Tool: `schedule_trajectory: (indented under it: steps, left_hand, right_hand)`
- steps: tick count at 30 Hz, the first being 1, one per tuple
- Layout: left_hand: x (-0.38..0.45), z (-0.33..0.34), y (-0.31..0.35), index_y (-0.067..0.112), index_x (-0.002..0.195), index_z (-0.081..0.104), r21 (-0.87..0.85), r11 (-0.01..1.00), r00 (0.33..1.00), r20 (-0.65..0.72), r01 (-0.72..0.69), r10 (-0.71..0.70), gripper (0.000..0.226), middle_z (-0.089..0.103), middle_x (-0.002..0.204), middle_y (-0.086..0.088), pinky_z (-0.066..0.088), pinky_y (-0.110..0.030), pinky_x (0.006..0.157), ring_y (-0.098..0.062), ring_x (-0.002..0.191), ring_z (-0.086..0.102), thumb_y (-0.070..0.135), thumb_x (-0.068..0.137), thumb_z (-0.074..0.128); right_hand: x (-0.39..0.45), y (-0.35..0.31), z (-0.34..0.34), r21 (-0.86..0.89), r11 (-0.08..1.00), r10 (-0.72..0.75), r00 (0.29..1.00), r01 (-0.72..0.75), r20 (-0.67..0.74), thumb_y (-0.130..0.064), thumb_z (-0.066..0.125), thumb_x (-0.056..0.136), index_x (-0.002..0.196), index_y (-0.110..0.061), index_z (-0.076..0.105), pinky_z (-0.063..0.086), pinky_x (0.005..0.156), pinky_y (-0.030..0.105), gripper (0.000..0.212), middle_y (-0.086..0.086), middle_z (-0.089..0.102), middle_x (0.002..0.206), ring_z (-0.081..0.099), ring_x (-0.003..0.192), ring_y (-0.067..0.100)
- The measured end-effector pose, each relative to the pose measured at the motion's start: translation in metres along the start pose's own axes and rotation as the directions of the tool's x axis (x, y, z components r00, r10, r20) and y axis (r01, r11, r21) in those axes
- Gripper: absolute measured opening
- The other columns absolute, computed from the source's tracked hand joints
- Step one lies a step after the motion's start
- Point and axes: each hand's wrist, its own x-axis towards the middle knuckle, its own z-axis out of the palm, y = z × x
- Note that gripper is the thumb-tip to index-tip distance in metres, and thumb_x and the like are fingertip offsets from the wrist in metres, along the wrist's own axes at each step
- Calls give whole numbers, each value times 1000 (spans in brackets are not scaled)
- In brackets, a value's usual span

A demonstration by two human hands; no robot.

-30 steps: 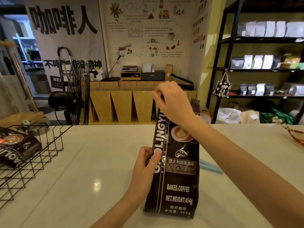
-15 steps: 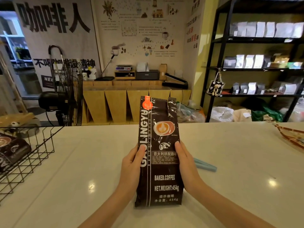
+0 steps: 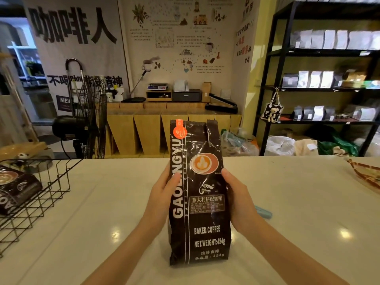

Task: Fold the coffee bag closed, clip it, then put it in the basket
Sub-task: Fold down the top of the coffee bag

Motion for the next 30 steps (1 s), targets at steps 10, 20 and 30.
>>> schedule_trajectory:
  steps: [10,20,30]
  left_hand:
    - [25,5,10,35,92,64,-115,993,990,-139,-6,-10,20,76,76,4,58,-26,56,-14,70,71,19,84,54]
    - [32,1,12,30,103,54,-92,996,993,-122,-8,-3,28,75,70,-2,57,-31,52,-19,63,70,11,83,56]
    - [55,7,33,18,87,66,-72,995,996,-61,66,-70,14,74,69,0,57,-29,58,-16,64,70,28,80,59]
  right_hand:
    - [21,-16,6,86,995,-48,998,51,-46,-23,71,65,98,-9,71,57,66,34,35,13,75,89,72,80,25]
    - [29,-22,-1,11,988,-153,984,154,-88,-23,73,59,85,-17,64,56,62,33,29,5,74,71,70,64,20]
    - [39,-38,10,-68,980,-189,979,185,-70,-18,66,79,89,-14,68,57,71,38,10,8,74,81,71,72,23]
